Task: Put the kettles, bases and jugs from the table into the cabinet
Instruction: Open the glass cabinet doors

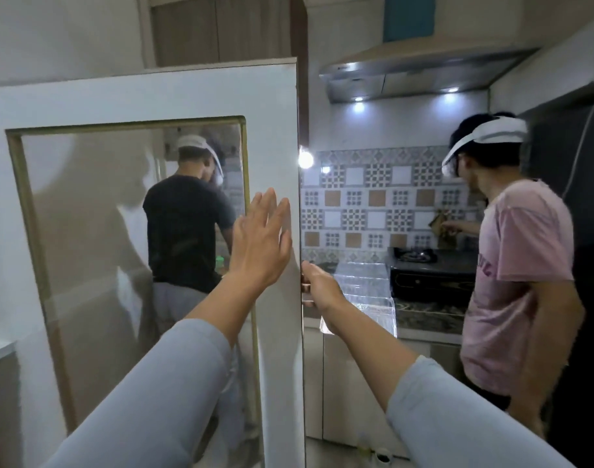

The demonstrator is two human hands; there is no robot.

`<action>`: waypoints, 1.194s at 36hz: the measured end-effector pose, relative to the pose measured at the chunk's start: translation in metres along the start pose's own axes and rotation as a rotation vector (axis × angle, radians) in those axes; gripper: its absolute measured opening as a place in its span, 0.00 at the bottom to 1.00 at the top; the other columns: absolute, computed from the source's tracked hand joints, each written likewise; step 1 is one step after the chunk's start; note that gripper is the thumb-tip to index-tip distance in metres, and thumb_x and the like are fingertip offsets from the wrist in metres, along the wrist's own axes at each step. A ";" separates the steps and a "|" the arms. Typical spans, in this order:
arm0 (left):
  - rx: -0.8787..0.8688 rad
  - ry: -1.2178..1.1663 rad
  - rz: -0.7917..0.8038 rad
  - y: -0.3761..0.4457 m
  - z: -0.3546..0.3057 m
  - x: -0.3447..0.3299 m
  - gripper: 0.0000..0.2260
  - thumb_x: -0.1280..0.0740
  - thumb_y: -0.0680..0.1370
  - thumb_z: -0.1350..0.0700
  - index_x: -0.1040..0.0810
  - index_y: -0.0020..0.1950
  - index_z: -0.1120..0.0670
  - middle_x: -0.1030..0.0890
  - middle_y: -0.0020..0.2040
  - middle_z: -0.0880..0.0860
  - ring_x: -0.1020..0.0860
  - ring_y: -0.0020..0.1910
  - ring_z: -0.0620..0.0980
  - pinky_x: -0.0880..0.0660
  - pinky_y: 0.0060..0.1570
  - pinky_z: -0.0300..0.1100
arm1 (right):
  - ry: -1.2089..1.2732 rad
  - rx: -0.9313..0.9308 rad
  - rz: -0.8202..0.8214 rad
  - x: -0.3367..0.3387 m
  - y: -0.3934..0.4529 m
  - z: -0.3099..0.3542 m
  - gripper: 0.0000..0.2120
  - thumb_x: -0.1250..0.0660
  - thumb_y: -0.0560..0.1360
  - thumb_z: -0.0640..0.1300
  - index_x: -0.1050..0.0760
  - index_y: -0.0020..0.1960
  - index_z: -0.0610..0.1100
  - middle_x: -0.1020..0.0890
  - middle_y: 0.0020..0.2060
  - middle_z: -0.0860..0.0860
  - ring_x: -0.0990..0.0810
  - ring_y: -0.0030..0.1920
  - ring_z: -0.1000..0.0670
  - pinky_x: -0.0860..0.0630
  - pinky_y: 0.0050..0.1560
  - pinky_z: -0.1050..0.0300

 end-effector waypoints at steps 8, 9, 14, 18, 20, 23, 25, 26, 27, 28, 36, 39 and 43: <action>-0.060 0.001 -0.027 0.030 0.017 -0.053 0.26 0.46 0.80 0.51 0.49 0.78 0.49 0.53 0.80 0.51 0.55 0.79 0.52 0.51 0.74 0.56 | 0.004 -0.037 -0.043 0.005 0.043 -0.009 0.19 0.50 0.82 0.51 0.28 0.66 0.46 0.22 0.55 0.50 0.23 0.50 0.53 0.26 0.43 0.60; -0.061 0.008 -0.028 0.032 0.019 -0.058 0.26 0.46 0.80 0.51 0.49 0.78 0.48 0.53 0.80 0.51 0.55 0.79 0.52 0.51 0.74 0.56 | 0.010 -0.043 -0.050 0.006 0.046 -0.009 0.18 0.49 0.82 0.51 0.28 0.64 0.46 0.22 0.55 0.51 0.24 0.49 0.54 0.27 0.43 0.60; -0.077 0.036 -0.034 0.037 0.025 -0.062 0.27 0.44 0.80 0.52 0.48 0.78 0.48 0.52 0.80 0.51 0.54 0.79 0.52 0.48 0.74 0.56 | -0.028 -0.053 -0.041 0.005 0.047 -0.006 0.20 0.49 0.81 0.54 0.30 0.68 0.48 0.23 0.64 0.50 0.23 0.58 0.49 0.25 0.59 0.48; -0.039 0.021 0.009 0.029 0.022 -0.055 0.25 0.45 0.80 0.53 0.46 0.77 0.49 0.51 0.80 0.52 0.54 0.79 0.52 0.48 0.74 0.56 | -0.034 -0.049 0.001 0.007 0.040 -0.005 0.20 0.50 0.82 0.53 0.31 0.69 0.48 0.23 0.63 0.50 0.24 0.60 0.48 0.25 0.57 0.50; 0.000 0.042 0.018 0.019 0.023 -0.047 0.25 0.45 0.80 0.53 0.45 0.77 0.50 0.51 0.80 0.52 0.54 0.79 0.52 0.48 0.74 0.57 | -0.042 -0.034 0.016 0.009 0.033 -0.005 0.17 0.49 0.82 0.51 0.28 0.63 0.47 0.22 0.57 0.51 0.24 0.55 0.50 0.26 0.54 0.52; 0.085 0.069 0.017 0.003 0.029 -0.032 0.25 0.46 0.80 0.53 0.45 0.77 0.51 0.51 0.80 0.52 0.54 0.79 0.52 0.49 0.74 0.56 | -0.138 -0.006 -0.018 0.012 0.022 -0.006 0.17 0.49 0.79 0.56 0.26 0.57 0.51 0.22 0.58 0.50 0.24 0.57 0.48 0.27 0.62 0.47; 0.162 0.071 0.011 -0.009 0.035 -0.021 0.25 0.46 0.80 0.53 0.45 0.77 0.51 0.50 0.80 0.52 0.54 0.79 0.51 0.49 0.74 0.56 | -0.183 0.028 -0.045 0.014 0.016 -0.006 0.22 0.49 0.75 0.59 0.26 0.62 0.52 0.22 0.62 0.50 0.24 0.61 0.45 0.29 0.64 0.43; 0.199 0.072 0.011 -0.017 0.038 -0.016 0.24 0.47 0.81 0.53 0.45 0.77 0.51 0.50 0.80 0.52 0.54 0.79 0.51 0.49 0.74 0.56 | -0.183 0.054 -0.059 0.015 0.010 -0.004 0.22 0.48 0.76 0.58 0.27 0.63 0.51 0.23 0.63 0.49 0.24 0.62 0.44 0.29 0.64 0.44; 0.237 0.081 0.014 -0.026 0.041 -0.010 0.25 0.46 0.80 0.53 0.45 0.78 0.52 0.50 0.80 0.52 0.54 0.79 0.51 0.48 0.74 0.56 | -0.184 0.090 -0.067 0.014 0.001 0.001 0.20 0.48 0.78 0.55 0.27 0.64 0.49 0.23 0.64 0.48 0.25 0.63 0.44 0.29 0.64 0.47; 0.270 0.091 0.015 -0.034 0.043 -0.005 0.25 0.46 0.80 0.54 0.45 0.78 0.52 0.50 0.80 0.52 0.54 0.79 0.52 0.48 0.74 0.56 | -0.194 0.123 -0.064 0.013 -0.007 0.006 0.20 0.48 0.80 0.53 0.28 0.66 0.48 0.25 0.66 0.48 0.26 0.64 0.45 0.30 0.63 0.52; 0.459 0.254 0.075 -0.129 0.065 0.045 0.27 0.46 0.81 0.54 0.50 0.78 0.52 0.54 0.80 0.52 0.56 0.79 0.52 0.53 0.75 0.56 | -0.179 0.188 0.124 -0.038 -0.055 0.009 0.21 0.49 0.81 0.52 0.31 0.70 0.46 0.28 0.70 0.47 0.30 0.69 0.44 0.36 0.69 0.51; 0.575 0.318 0.061 -0.171 0.084 0.087 0.27 0.46 0.80 0.53 0.51 0.79 0.52 0.55 0.80 0.52 0.57 0.79 0.52 0.53 0.75 0.56 | -0.145 0.186 0.242 -0.077 -0.080 0.010 0.20 0.47 0.81 0.51 0.30 0.69 0.45 0.26 0.67 0.46 0.30 0.69 0.43 0.36 0.66 0.54; 0.723 0.438 0.006 -0.225 0.112 0.155 0.27 0.45 0.79 0.53 0.49 0.78 0.53 0.53 0.80 0.52 0.55 0.79 0.51 0.50 0.74 0.57 | -0.111 0.217 0.408 -0.134 -0.123 0.019 0.19 0.46 0.81 0.49 0.28 0.67 0.42 0.26 0.66 0.44 0.29 0.67 0.44 0.35 0.62 0.56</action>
Point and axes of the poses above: each hand's wrist, its own y-axis towards the middle knuckle, its own x-axis out of the back of the hand, z = x × y, the point moved 6 cm from there along y, towards the middle knuckle
